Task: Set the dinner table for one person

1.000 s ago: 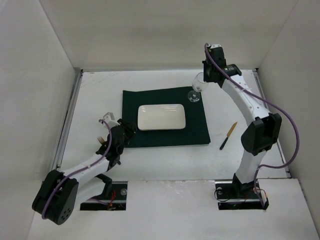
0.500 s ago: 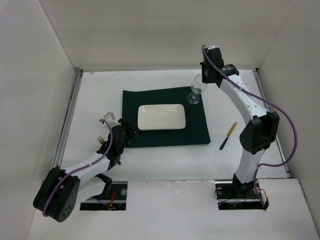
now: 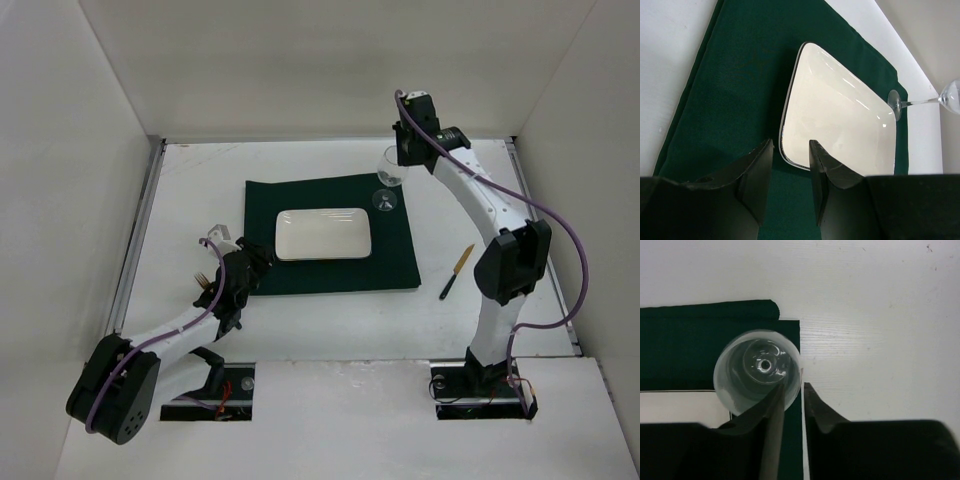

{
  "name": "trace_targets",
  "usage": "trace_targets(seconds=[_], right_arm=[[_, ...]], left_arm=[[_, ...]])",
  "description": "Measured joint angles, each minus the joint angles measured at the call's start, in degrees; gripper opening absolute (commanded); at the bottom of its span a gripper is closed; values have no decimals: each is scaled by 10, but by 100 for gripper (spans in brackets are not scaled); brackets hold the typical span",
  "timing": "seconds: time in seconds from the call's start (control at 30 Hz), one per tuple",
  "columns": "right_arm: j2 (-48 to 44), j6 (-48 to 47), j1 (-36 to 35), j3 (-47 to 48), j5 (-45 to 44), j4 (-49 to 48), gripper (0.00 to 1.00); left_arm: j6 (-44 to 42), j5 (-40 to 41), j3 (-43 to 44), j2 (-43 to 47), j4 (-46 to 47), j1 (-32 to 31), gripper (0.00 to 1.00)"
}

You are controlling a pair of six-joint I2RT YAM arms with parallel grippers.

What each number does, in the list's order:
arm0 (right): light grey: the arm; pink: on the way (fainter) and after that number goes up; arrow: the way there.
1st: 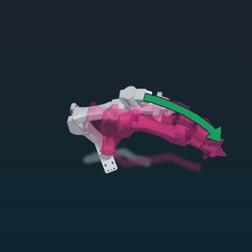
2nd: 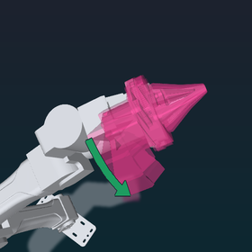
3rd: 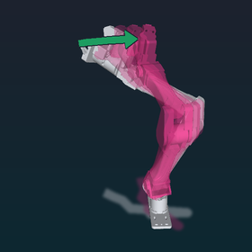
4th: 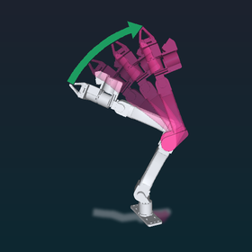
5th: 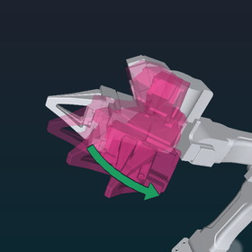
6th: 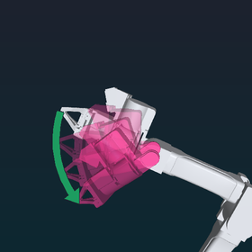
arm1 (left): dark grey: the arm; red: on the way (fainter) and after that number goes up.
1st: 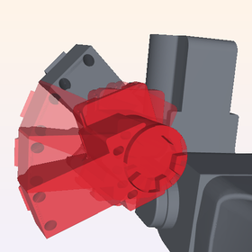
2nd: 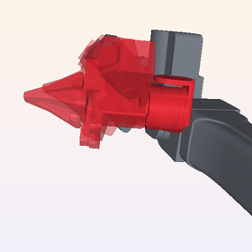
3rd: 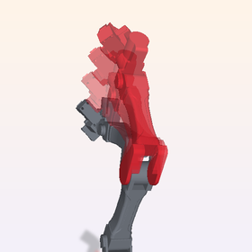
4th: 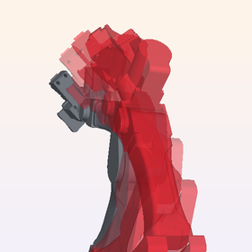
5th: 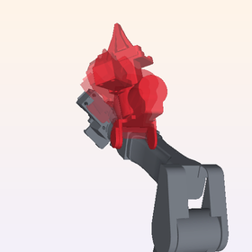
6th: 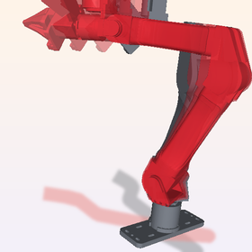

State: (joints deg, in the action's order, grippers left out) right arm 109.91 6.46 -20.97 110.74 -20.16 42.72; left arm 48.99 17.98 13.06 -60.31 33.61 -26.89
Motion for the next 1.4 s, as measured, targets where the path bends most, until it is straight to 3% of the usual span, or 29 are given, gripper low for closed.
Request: trace_targets(seconds=[0.4,0.6,0.77,0.83,0.97,1.07,1.27,1.4], right_arm=[[-4,-1,-5,3,0,-5,44],[-56,10,-5,-37,0,-19,50],[-128,24,-5,-71,0,-46,49],[-165,34,-5,-102,-1,-64,45],[-275,70,-6,-238,-17,-128,17],[-373,120,-8,-383,-36,-173,9],[-509,241,-2,-650,-52,-186,13],[-532,303,23,-750,-56,-158,31]], left_arm=[[0,0,0,-1,0,0,33],[0,0,0,-5,0,0,33],[0,0,0,-5,0,0,33],[0,0,0,-5,0,0,33],[0,0,0,-5,0,0,31],[-2,2,0,0,0,-7,30],[-19,8,0,2,0,-47,28],[-24,9,0,1,0,-56,28]])
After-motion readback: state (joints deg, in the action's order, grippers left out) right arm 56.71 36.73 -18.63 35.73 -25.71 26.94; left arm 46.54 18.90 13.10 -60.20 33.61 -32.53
